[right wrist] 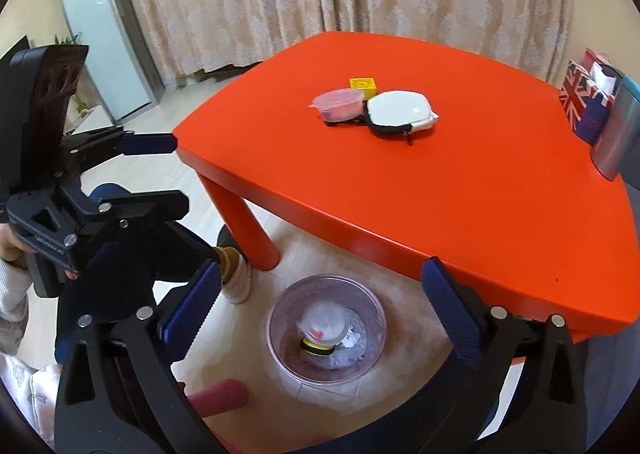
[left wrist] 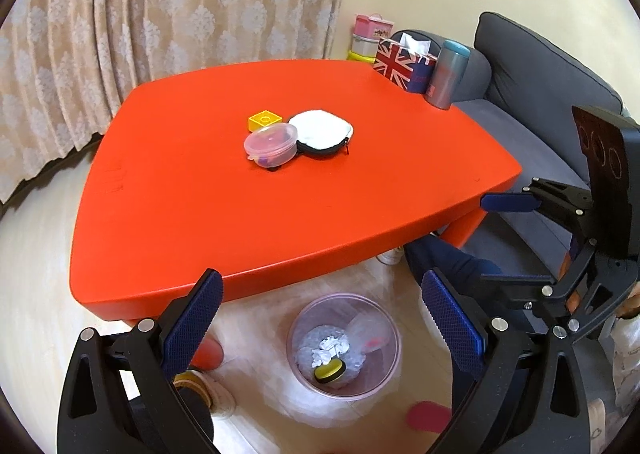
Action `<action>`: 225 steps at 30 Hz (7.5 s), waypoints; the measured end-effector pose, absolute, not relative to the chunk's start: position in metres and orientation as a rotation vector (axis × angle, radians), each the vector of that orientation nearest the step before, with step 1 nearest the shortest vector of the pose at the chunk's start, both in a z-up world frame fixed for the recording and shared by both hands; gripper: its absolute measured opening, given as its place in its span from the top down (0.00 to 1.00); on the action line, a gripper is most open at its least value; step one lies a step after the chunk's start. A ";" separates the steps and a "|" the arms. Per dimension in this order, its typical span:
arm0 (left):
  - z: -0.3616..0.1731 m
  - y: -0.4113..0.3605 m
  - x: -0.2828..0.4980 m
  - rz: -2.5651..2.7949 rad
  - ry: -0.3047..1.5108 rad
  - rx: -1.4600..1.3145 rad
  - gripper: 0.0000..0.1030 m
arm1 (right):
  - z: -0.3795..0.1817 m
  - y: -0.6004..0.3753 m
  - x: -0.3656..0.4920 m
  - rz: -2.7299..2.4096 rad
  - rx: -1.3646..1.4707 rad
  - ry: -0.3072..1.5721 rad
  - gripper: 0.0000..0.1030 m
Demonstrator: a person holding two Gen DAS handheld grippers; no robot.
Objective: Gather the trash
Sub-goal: 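Lower the pink container over the wastebasket and open the right gripper, then reach the left gripper to the clear round container and close on it, then grasp the white zippered pouch with the right gripper while the left gripper holds the clear container, then carry the clear container over the wastebasket and open the left gripper while the right gripper carries the pouch, then lower the white pouch over the wastebasket and open the right gripper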
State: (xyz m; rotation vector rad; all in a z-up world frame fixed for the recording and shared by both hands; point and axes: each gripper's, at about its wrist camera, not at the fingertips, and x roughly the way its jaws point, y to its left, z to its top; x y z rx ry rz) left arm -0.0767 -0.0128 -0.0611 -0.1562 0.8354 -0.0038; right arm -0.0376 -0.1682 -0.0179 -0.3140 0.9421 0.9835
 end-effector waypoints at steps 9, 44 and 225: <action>-0.062 -0.015 -0.077 -0.011 0.834 -0.155 0.07 | -0.016 -0.173 -0.036 0.965 -0.303 0.947 0.04; -0.054 0.033 0.036 0.045 0.870 -0.162 0.07 | 0.003 -0.176 0.034 0.884 -0.252 0.931 0.04; -0.061 -0.033 -0.066 -0.062 0.858 -0.126 0.07 | -0.007 -0.196 -0.034 0.923 -0.350 0.933 0.29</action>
